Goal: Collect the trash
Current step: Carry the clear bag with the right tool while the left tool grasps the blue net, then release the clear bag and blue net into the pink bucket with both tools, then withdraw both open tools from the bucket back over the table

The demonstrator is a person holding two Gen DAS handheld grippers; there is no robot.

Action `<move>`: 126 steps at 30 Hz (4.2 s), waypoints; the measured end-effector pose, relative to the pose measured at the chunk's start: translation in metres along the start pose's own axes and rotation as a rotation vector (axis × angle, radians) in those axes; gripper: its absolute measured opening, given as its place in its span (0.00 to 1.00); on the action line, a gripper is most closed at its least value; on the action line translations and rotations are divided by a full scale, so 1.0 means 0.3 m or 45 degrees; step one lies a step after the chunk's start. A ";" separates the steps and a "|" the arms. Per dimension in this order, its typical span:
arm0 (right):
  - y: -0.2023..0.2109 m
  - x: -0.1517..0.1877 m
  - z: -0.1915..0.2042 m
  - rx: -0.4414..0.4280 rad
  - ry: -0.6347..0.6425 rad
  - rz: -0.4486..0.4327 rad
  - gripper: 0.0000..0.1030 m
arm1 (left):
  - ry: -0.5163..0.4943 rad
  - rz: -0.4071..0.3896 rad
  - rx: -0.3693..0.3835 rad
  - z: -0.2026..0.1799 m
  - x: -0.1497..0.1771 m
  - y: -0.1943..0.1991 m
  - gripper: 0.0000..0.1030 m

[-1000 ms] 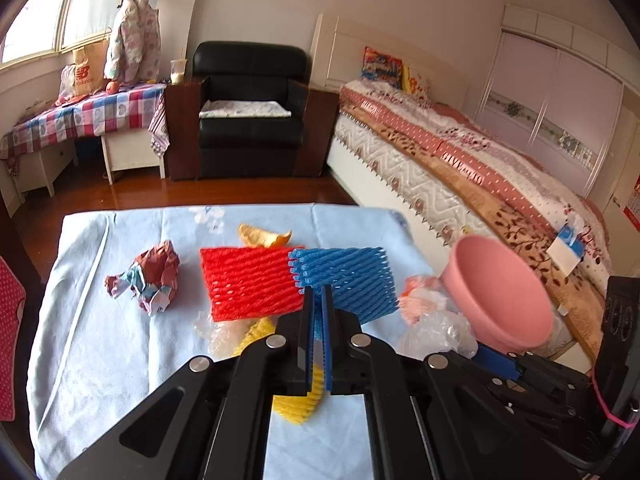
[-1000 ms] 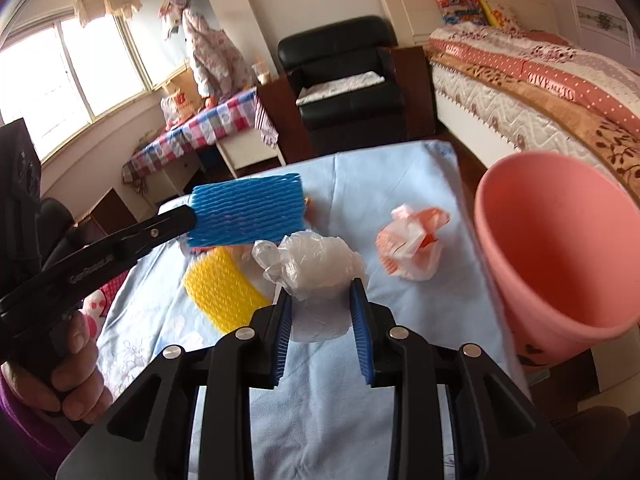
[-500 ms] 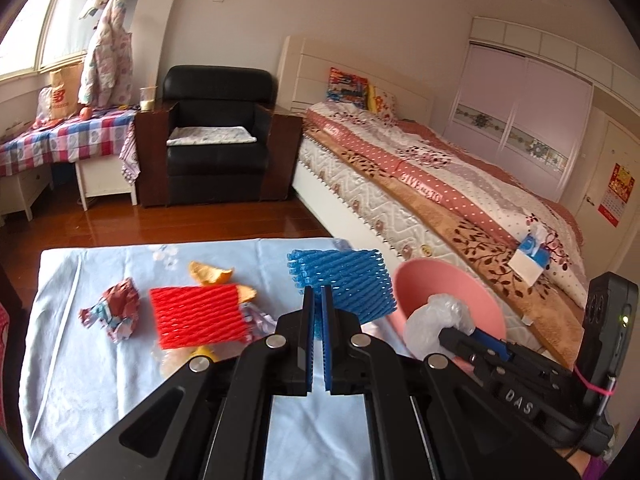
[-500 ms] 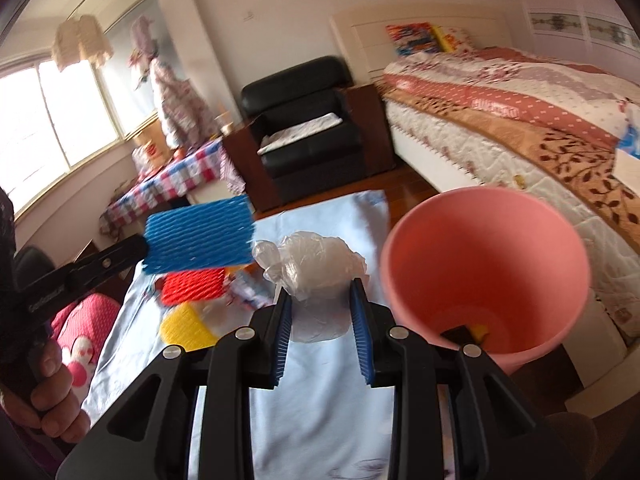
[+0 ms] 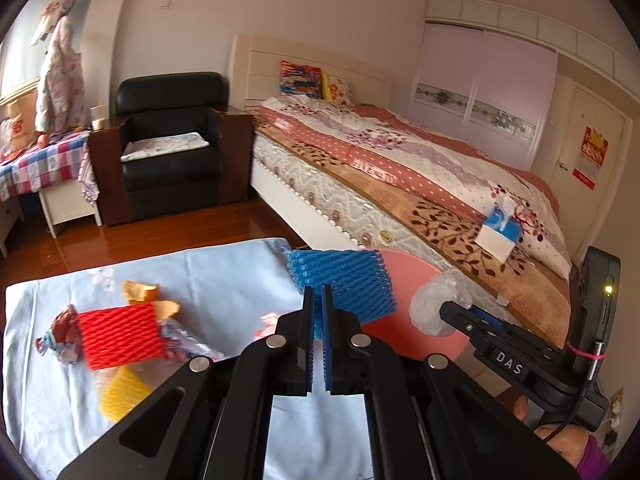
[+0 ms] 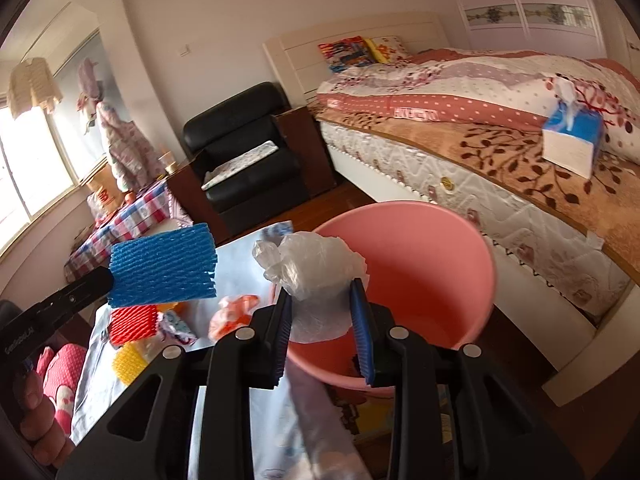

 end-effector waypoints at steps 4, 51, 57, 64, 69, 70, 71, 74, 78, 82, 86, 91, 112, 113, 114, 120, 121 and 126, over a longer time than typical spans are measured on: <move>-0.001 0.004 -0.052 0.027 -0.027 0.003 0.28 | -0.037 0.030 0.015 -0.059 0.008 -0.044 0.02; -0.144 0.034 -0.204 0.088 -0.098 0.115 0.28 | -0.122 0.238 -0.052 -0.200 0.126 -0.336 0.45; -0.148 0.032 -0.207 0.106 -0.099 0.111 0.28 | -0.104 0.229 -0.052 -0.192 0.120 -0.326 0.48; -0.171 0.036 -0.213 0.094 -0.133 0.151 0.31 | -0.103 0.213 -0.063 -0.188 0.115 -0.310 0.49; -0.172 0.041 -0.210 0.088 -0.145 0.152 0.40 | -0.088 0.204 -0.069 -0.178 0.111 -0.301 0.49; -0.171 0.041 -0.209 0.089 -0.143 0.151 0.41 | -0.084 0.202 -0.069 -0.176 0.110 -0.299 0.49; -0.170 0.040 -0.208 0.090 -0.141 0.151 0.41 | -0.081 0.201 -0.070 -0.174 0.109 -0.297 0.49; -0.163 0.040 -0.203 0.091 -0.141 0.148 0.41 | -0.078 0.195 -0.072 -0.169 0.107 -0.289 0.49; -0.152 0.039 -0.192 0.092 -0.130 0.144 0.41 | -0.073 0.184 -0.075 -0.160 0.104 -0.275 0.49; -0.131 0.033 -0.164 0.093 -0.103 0.127 0.41 | -0.057 0.174 -0.082 -0.142 0.103 -0.255 0.49; -0.109 0.030 -0.130 0.078 -0.077 0.113 0.41 | -0.036 0.162 -0.101 -0.115 0.105 -0.227 0.49; -0.081 0.029 -0.076 0.060 -0.039 0.096 0.41 | -0.003 0.142 -0.130 -0.065 0.112 -0.176 0.49; -0.011 0.122 0.189 -0.049 0.142 0.104 0.41 | 0.174 0.115 -0.271 0.248 0.244 0.051 0.49; -0.014 0.129 0.196 -0.054 0.145 0.107 0.41 | 0.188 0.116 -0.281 0.277 0.258 0.065 0.49; -0.018 0.136 0.205 -0.063 0.147 0.113 0.41 | 0.209 0.116 -0.295 0.312 0.274 0.083 0.49; -0.059 0.167 0.260 -0.101 0.177 0.154 0.41 | 0.328 0.115 -0.362 0.478 0.342 0.149 0.54; -0.064 0.172 0.272 -0.105 0.181 0.161 0.41 | 0.354 0.118 -0.369 0.508 0.351 0.155 0.54; -0.098 0.191 0.306 -0.123 0.205 0.198 0.41 | 0.497 0.188 -0.345 0.579 0.385 0.112 0.55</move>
Point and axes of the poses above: each gripper's, at about its wrist camera, not at the fingertips, and y roughly against the way its jaws point, z to its left, x to its underside, the point moved 4 cm from there along -y, roughly the way its jaws point, and after that the axes turned 1 degree about z, right-handed, at the moved point
